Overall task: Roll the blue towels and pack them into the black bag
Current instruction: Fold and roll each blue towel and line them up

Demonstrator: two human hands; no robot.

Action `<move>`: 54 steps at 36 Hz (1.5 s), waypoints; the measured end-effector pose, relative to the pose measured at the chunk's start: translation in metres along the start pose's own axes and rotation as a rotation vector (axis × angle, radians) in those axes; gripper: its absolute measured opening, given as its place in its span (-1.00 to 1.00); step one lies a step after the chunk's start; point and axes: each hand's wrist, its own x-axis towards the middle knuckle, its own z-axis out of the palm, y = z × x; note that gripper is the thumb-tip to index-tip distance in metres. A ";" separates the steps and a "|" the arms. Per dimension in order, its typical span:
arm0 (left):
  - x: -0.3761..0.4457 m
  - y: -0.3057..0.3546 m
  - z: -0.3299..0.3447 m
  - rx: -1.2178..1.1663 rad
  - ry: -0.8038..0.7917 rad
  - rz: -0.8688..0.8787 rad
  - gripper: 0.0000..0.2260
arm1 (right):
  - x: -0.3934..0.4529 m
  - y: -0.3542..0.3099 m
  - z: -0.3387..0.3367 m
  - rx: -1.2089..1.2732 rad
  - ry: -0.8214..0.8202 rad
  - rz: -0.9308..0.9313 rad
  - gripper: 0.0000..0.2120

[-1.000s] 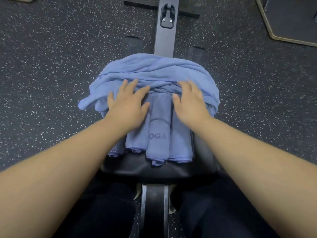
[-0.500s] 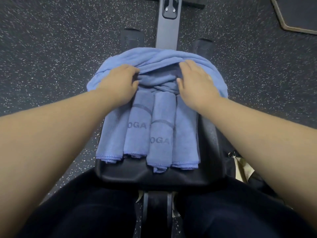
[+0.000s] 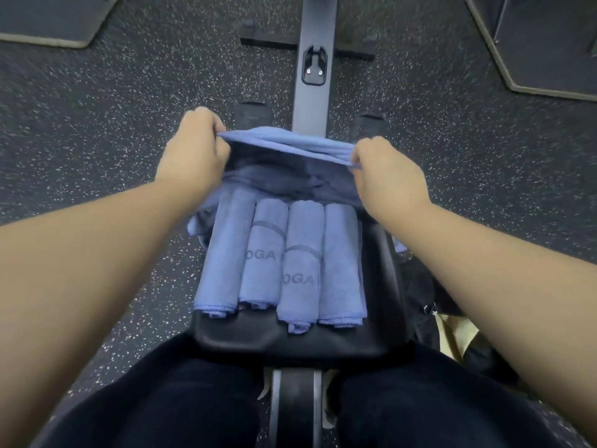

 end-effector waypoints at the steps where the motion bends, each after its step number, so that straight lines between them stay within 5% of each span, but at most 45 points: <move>1: -0.001 0.004 -0.005 -0.038 0.010 0.000 -0.91 | -0.001 0.001 -0.004 -0.015 0.004 0.031 -0.81; 11: -0.019 0.069 -0.078 -0.095 0.115 0.130 -0.93 | -0.019 -0.011 -0.080 0.375 0.180 0.223 -0.91; 29: -0.117 0.134 -0.223 0.159 0.342 0.227 -0.90 | -0.155 -0.003 -0.228 0.343 0.260 0.257 -0.91; 37: -0.178 0.141 -0.238 -0.033 0.110 0.120 -0.87 | -0.228 -0.005 -0.239 0.253 0.290 0.369 -0.69; 47: -0.271 0.186 -0.240 -0.519 0.074 0.115 -0.85 | -0.287 -0.059 -0.281 0.618 0.322 0.215 -0.52; 50: -0.301 0.197 -0.242 -0.629 0.004 0.199 -0.95 | -0.304 -0.082 -0.294 0.696 0.292 0.129 -0.57; 54: -0.333 0.202 -0.237 -0.648 -0.088 0.270 -0.70 | -0.329 -0.105 -0.299 0.796 0.245 0.036 -0.74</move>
